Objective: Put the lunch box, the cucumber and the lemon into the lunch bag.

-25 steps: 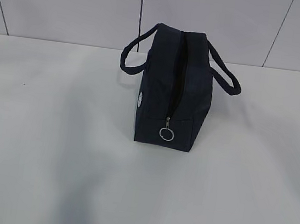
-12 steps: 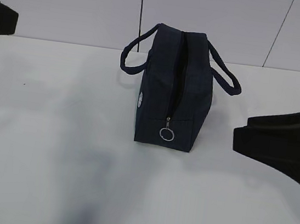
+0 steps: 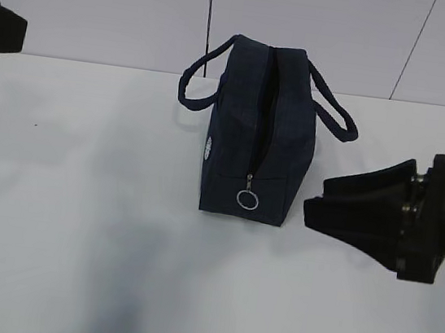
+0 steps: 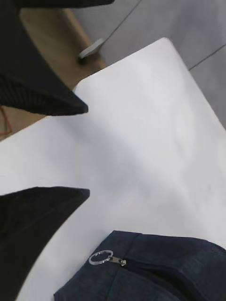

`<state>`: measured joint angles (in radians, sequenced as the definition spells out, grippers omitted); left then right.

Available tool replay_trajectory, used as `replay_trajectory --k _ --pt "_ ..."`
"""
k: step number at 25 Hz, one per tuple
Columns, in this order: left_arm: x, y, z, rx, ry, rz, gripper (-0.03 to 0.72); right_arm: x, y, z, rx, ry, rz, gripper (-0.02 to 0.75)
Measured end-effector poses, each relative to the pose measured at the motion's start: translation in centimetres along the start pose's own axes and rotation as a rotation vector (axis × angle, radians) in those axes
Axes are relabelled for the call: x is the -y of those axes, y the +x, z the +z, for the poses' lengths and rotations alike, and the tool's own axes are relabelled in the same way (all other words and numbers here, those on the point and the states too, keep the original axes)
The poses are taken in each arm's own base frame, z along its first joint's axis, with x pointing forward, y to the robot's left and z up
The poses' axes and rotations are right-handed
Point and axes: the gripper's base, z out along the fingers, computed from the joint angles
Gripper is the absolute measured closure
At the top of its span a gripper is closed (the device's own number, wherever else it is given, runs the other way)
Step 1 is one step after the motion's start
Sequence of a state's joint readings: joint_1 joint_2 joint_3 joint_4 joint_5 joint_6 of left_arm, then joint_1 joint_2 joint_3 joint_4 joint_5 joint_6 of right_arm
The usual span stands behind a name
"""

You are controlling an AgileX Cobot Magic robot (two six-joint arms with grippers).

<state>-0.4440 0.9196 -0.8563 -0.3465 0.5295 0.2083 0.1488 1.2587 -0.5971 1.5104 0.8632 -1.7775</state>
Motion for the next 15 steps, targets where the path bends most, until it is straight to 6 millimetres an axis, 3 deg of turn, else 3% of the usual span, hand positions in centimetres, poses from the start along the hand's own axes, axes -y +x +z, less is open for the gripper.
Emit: replay_trajectory --k 6,15 --pt "0.0 0.0 0.0 0.0 0.0 0.001 0.328 2.2 2.4 2.4 -0.068 -0.03 -0.185 0.253" --pt "-0.1 0.1 0.5 -0.018 -0.001 -0.002 0.328 6.7 4.6 6.5 -0.081 -0.012 -0.119 0.241"
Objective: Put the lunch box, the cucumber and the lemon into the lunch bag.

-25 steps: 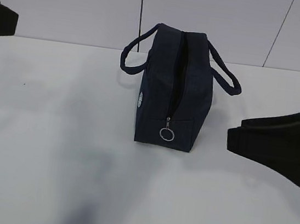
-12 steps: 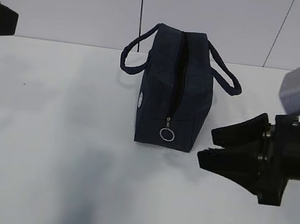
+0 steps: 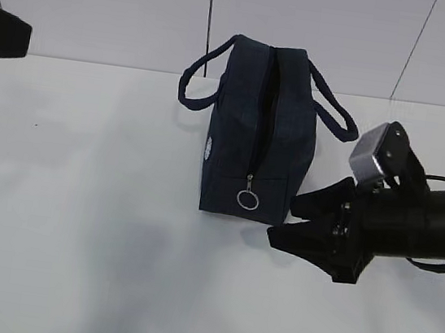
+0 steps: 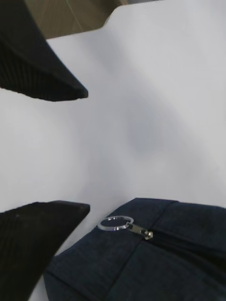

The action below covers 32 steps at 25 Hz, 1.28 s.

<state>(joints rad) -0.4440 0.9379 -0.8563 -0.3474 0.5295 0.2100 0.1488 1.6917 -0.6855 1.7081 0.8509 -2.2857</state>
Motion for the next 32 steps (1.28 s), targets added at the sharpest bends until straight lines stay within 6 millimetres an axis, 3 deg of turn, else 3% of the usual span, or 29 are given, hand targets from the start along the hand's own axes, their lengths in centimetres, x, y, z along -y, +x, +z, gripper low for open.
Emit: replay_trajectory --k 6,16,32 --pt "-0.2 0.2 1.1 -0.038 -0.004 -0.007 0.329 2.4 0.7 2.2 -0.015 -0.005 0.028 0.241" --pt "-0.4 -0.1 1.7 -0.007 -0.016 -0.011 0.347 3.6 1.3 5.9 -0.01 -0.028 0.078 0.241" --pt "-0.5 -0.2 1.7 0.007 -0.026 0.004 0.357 3.7 1.5 6.2 -0.03 -0.02 0.065 0.241"
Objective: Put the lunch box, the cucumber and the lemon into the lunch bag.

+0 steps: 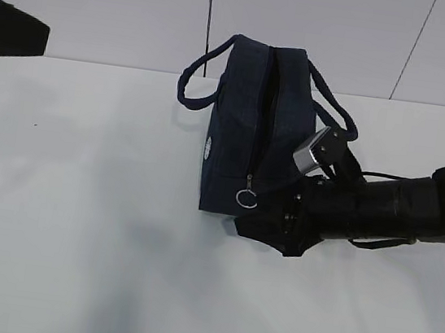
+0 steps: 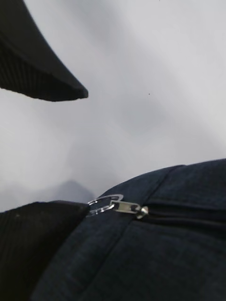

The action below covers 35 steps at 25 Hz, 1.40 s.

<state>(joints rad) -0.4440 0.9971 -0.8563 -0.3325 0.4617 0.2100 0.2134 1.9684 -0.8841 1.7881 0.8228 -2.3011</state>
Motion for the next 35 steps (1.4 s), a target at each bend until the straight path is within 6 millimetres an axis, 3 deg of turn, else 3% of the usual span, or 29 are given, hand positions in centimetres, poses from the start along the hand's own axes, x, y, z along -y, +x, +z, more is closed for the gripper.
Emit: replay_trajectory --k 21,35 --pt "-0.1 0.0 0.0 0.005 -0.01 0.017 0.37 0.4 0.3 0.0 -0.027 0.047 0.041 0.242" --pt "-0.3 0.3 1.4 -0.039 -0.015 0.013 0.371 0.0 -0.1 0.1 0.002 0.013 -0.034 0.272"
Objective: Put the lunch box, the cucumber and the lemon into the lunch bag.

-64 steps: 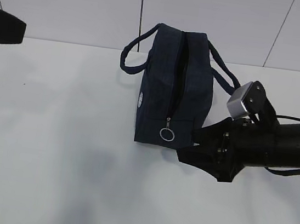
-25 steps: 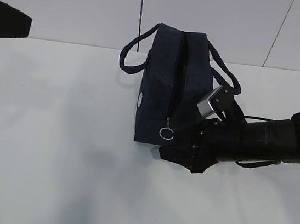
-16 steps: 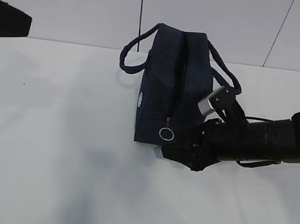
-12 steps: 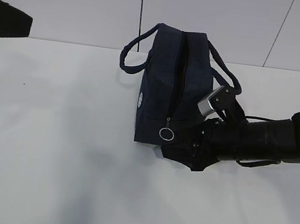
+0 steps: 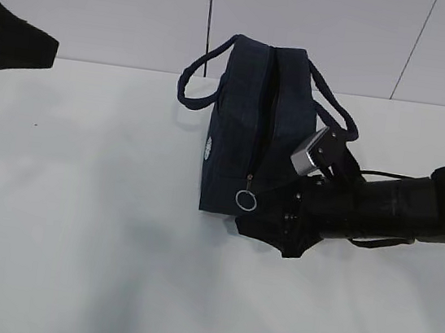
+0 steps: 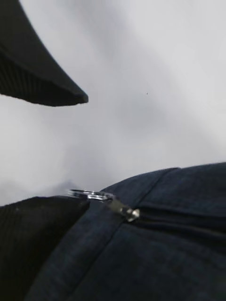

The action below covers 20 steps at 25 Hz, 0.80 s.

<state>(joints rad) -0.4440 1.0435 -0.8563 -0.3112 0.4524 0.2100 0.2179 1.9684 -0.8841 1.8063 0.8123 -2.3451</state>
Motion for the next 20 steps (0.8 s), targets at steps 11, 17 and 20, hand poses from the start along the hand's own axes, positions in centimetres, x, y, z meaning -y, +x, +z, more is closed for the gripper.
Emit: replay_trajectory --k 11,17,20 --pt "0.0 0.0 0.0 0.001 0.0 0.0 0.371 0.4 0.0 0.7 0.023 -0.028 -0.014 0.348" --pt "0.0 0.0 0.0 0.002 0.0 0.0 0.371 1.1 -0.6 0.8 0.019 0.003 -0.02 0.348" --pt "0.0 0.0 0.0 0.002 0.0 0.0 0.371 1.2 -0.7 0.8 0.019 0.009 0.0 0.348"
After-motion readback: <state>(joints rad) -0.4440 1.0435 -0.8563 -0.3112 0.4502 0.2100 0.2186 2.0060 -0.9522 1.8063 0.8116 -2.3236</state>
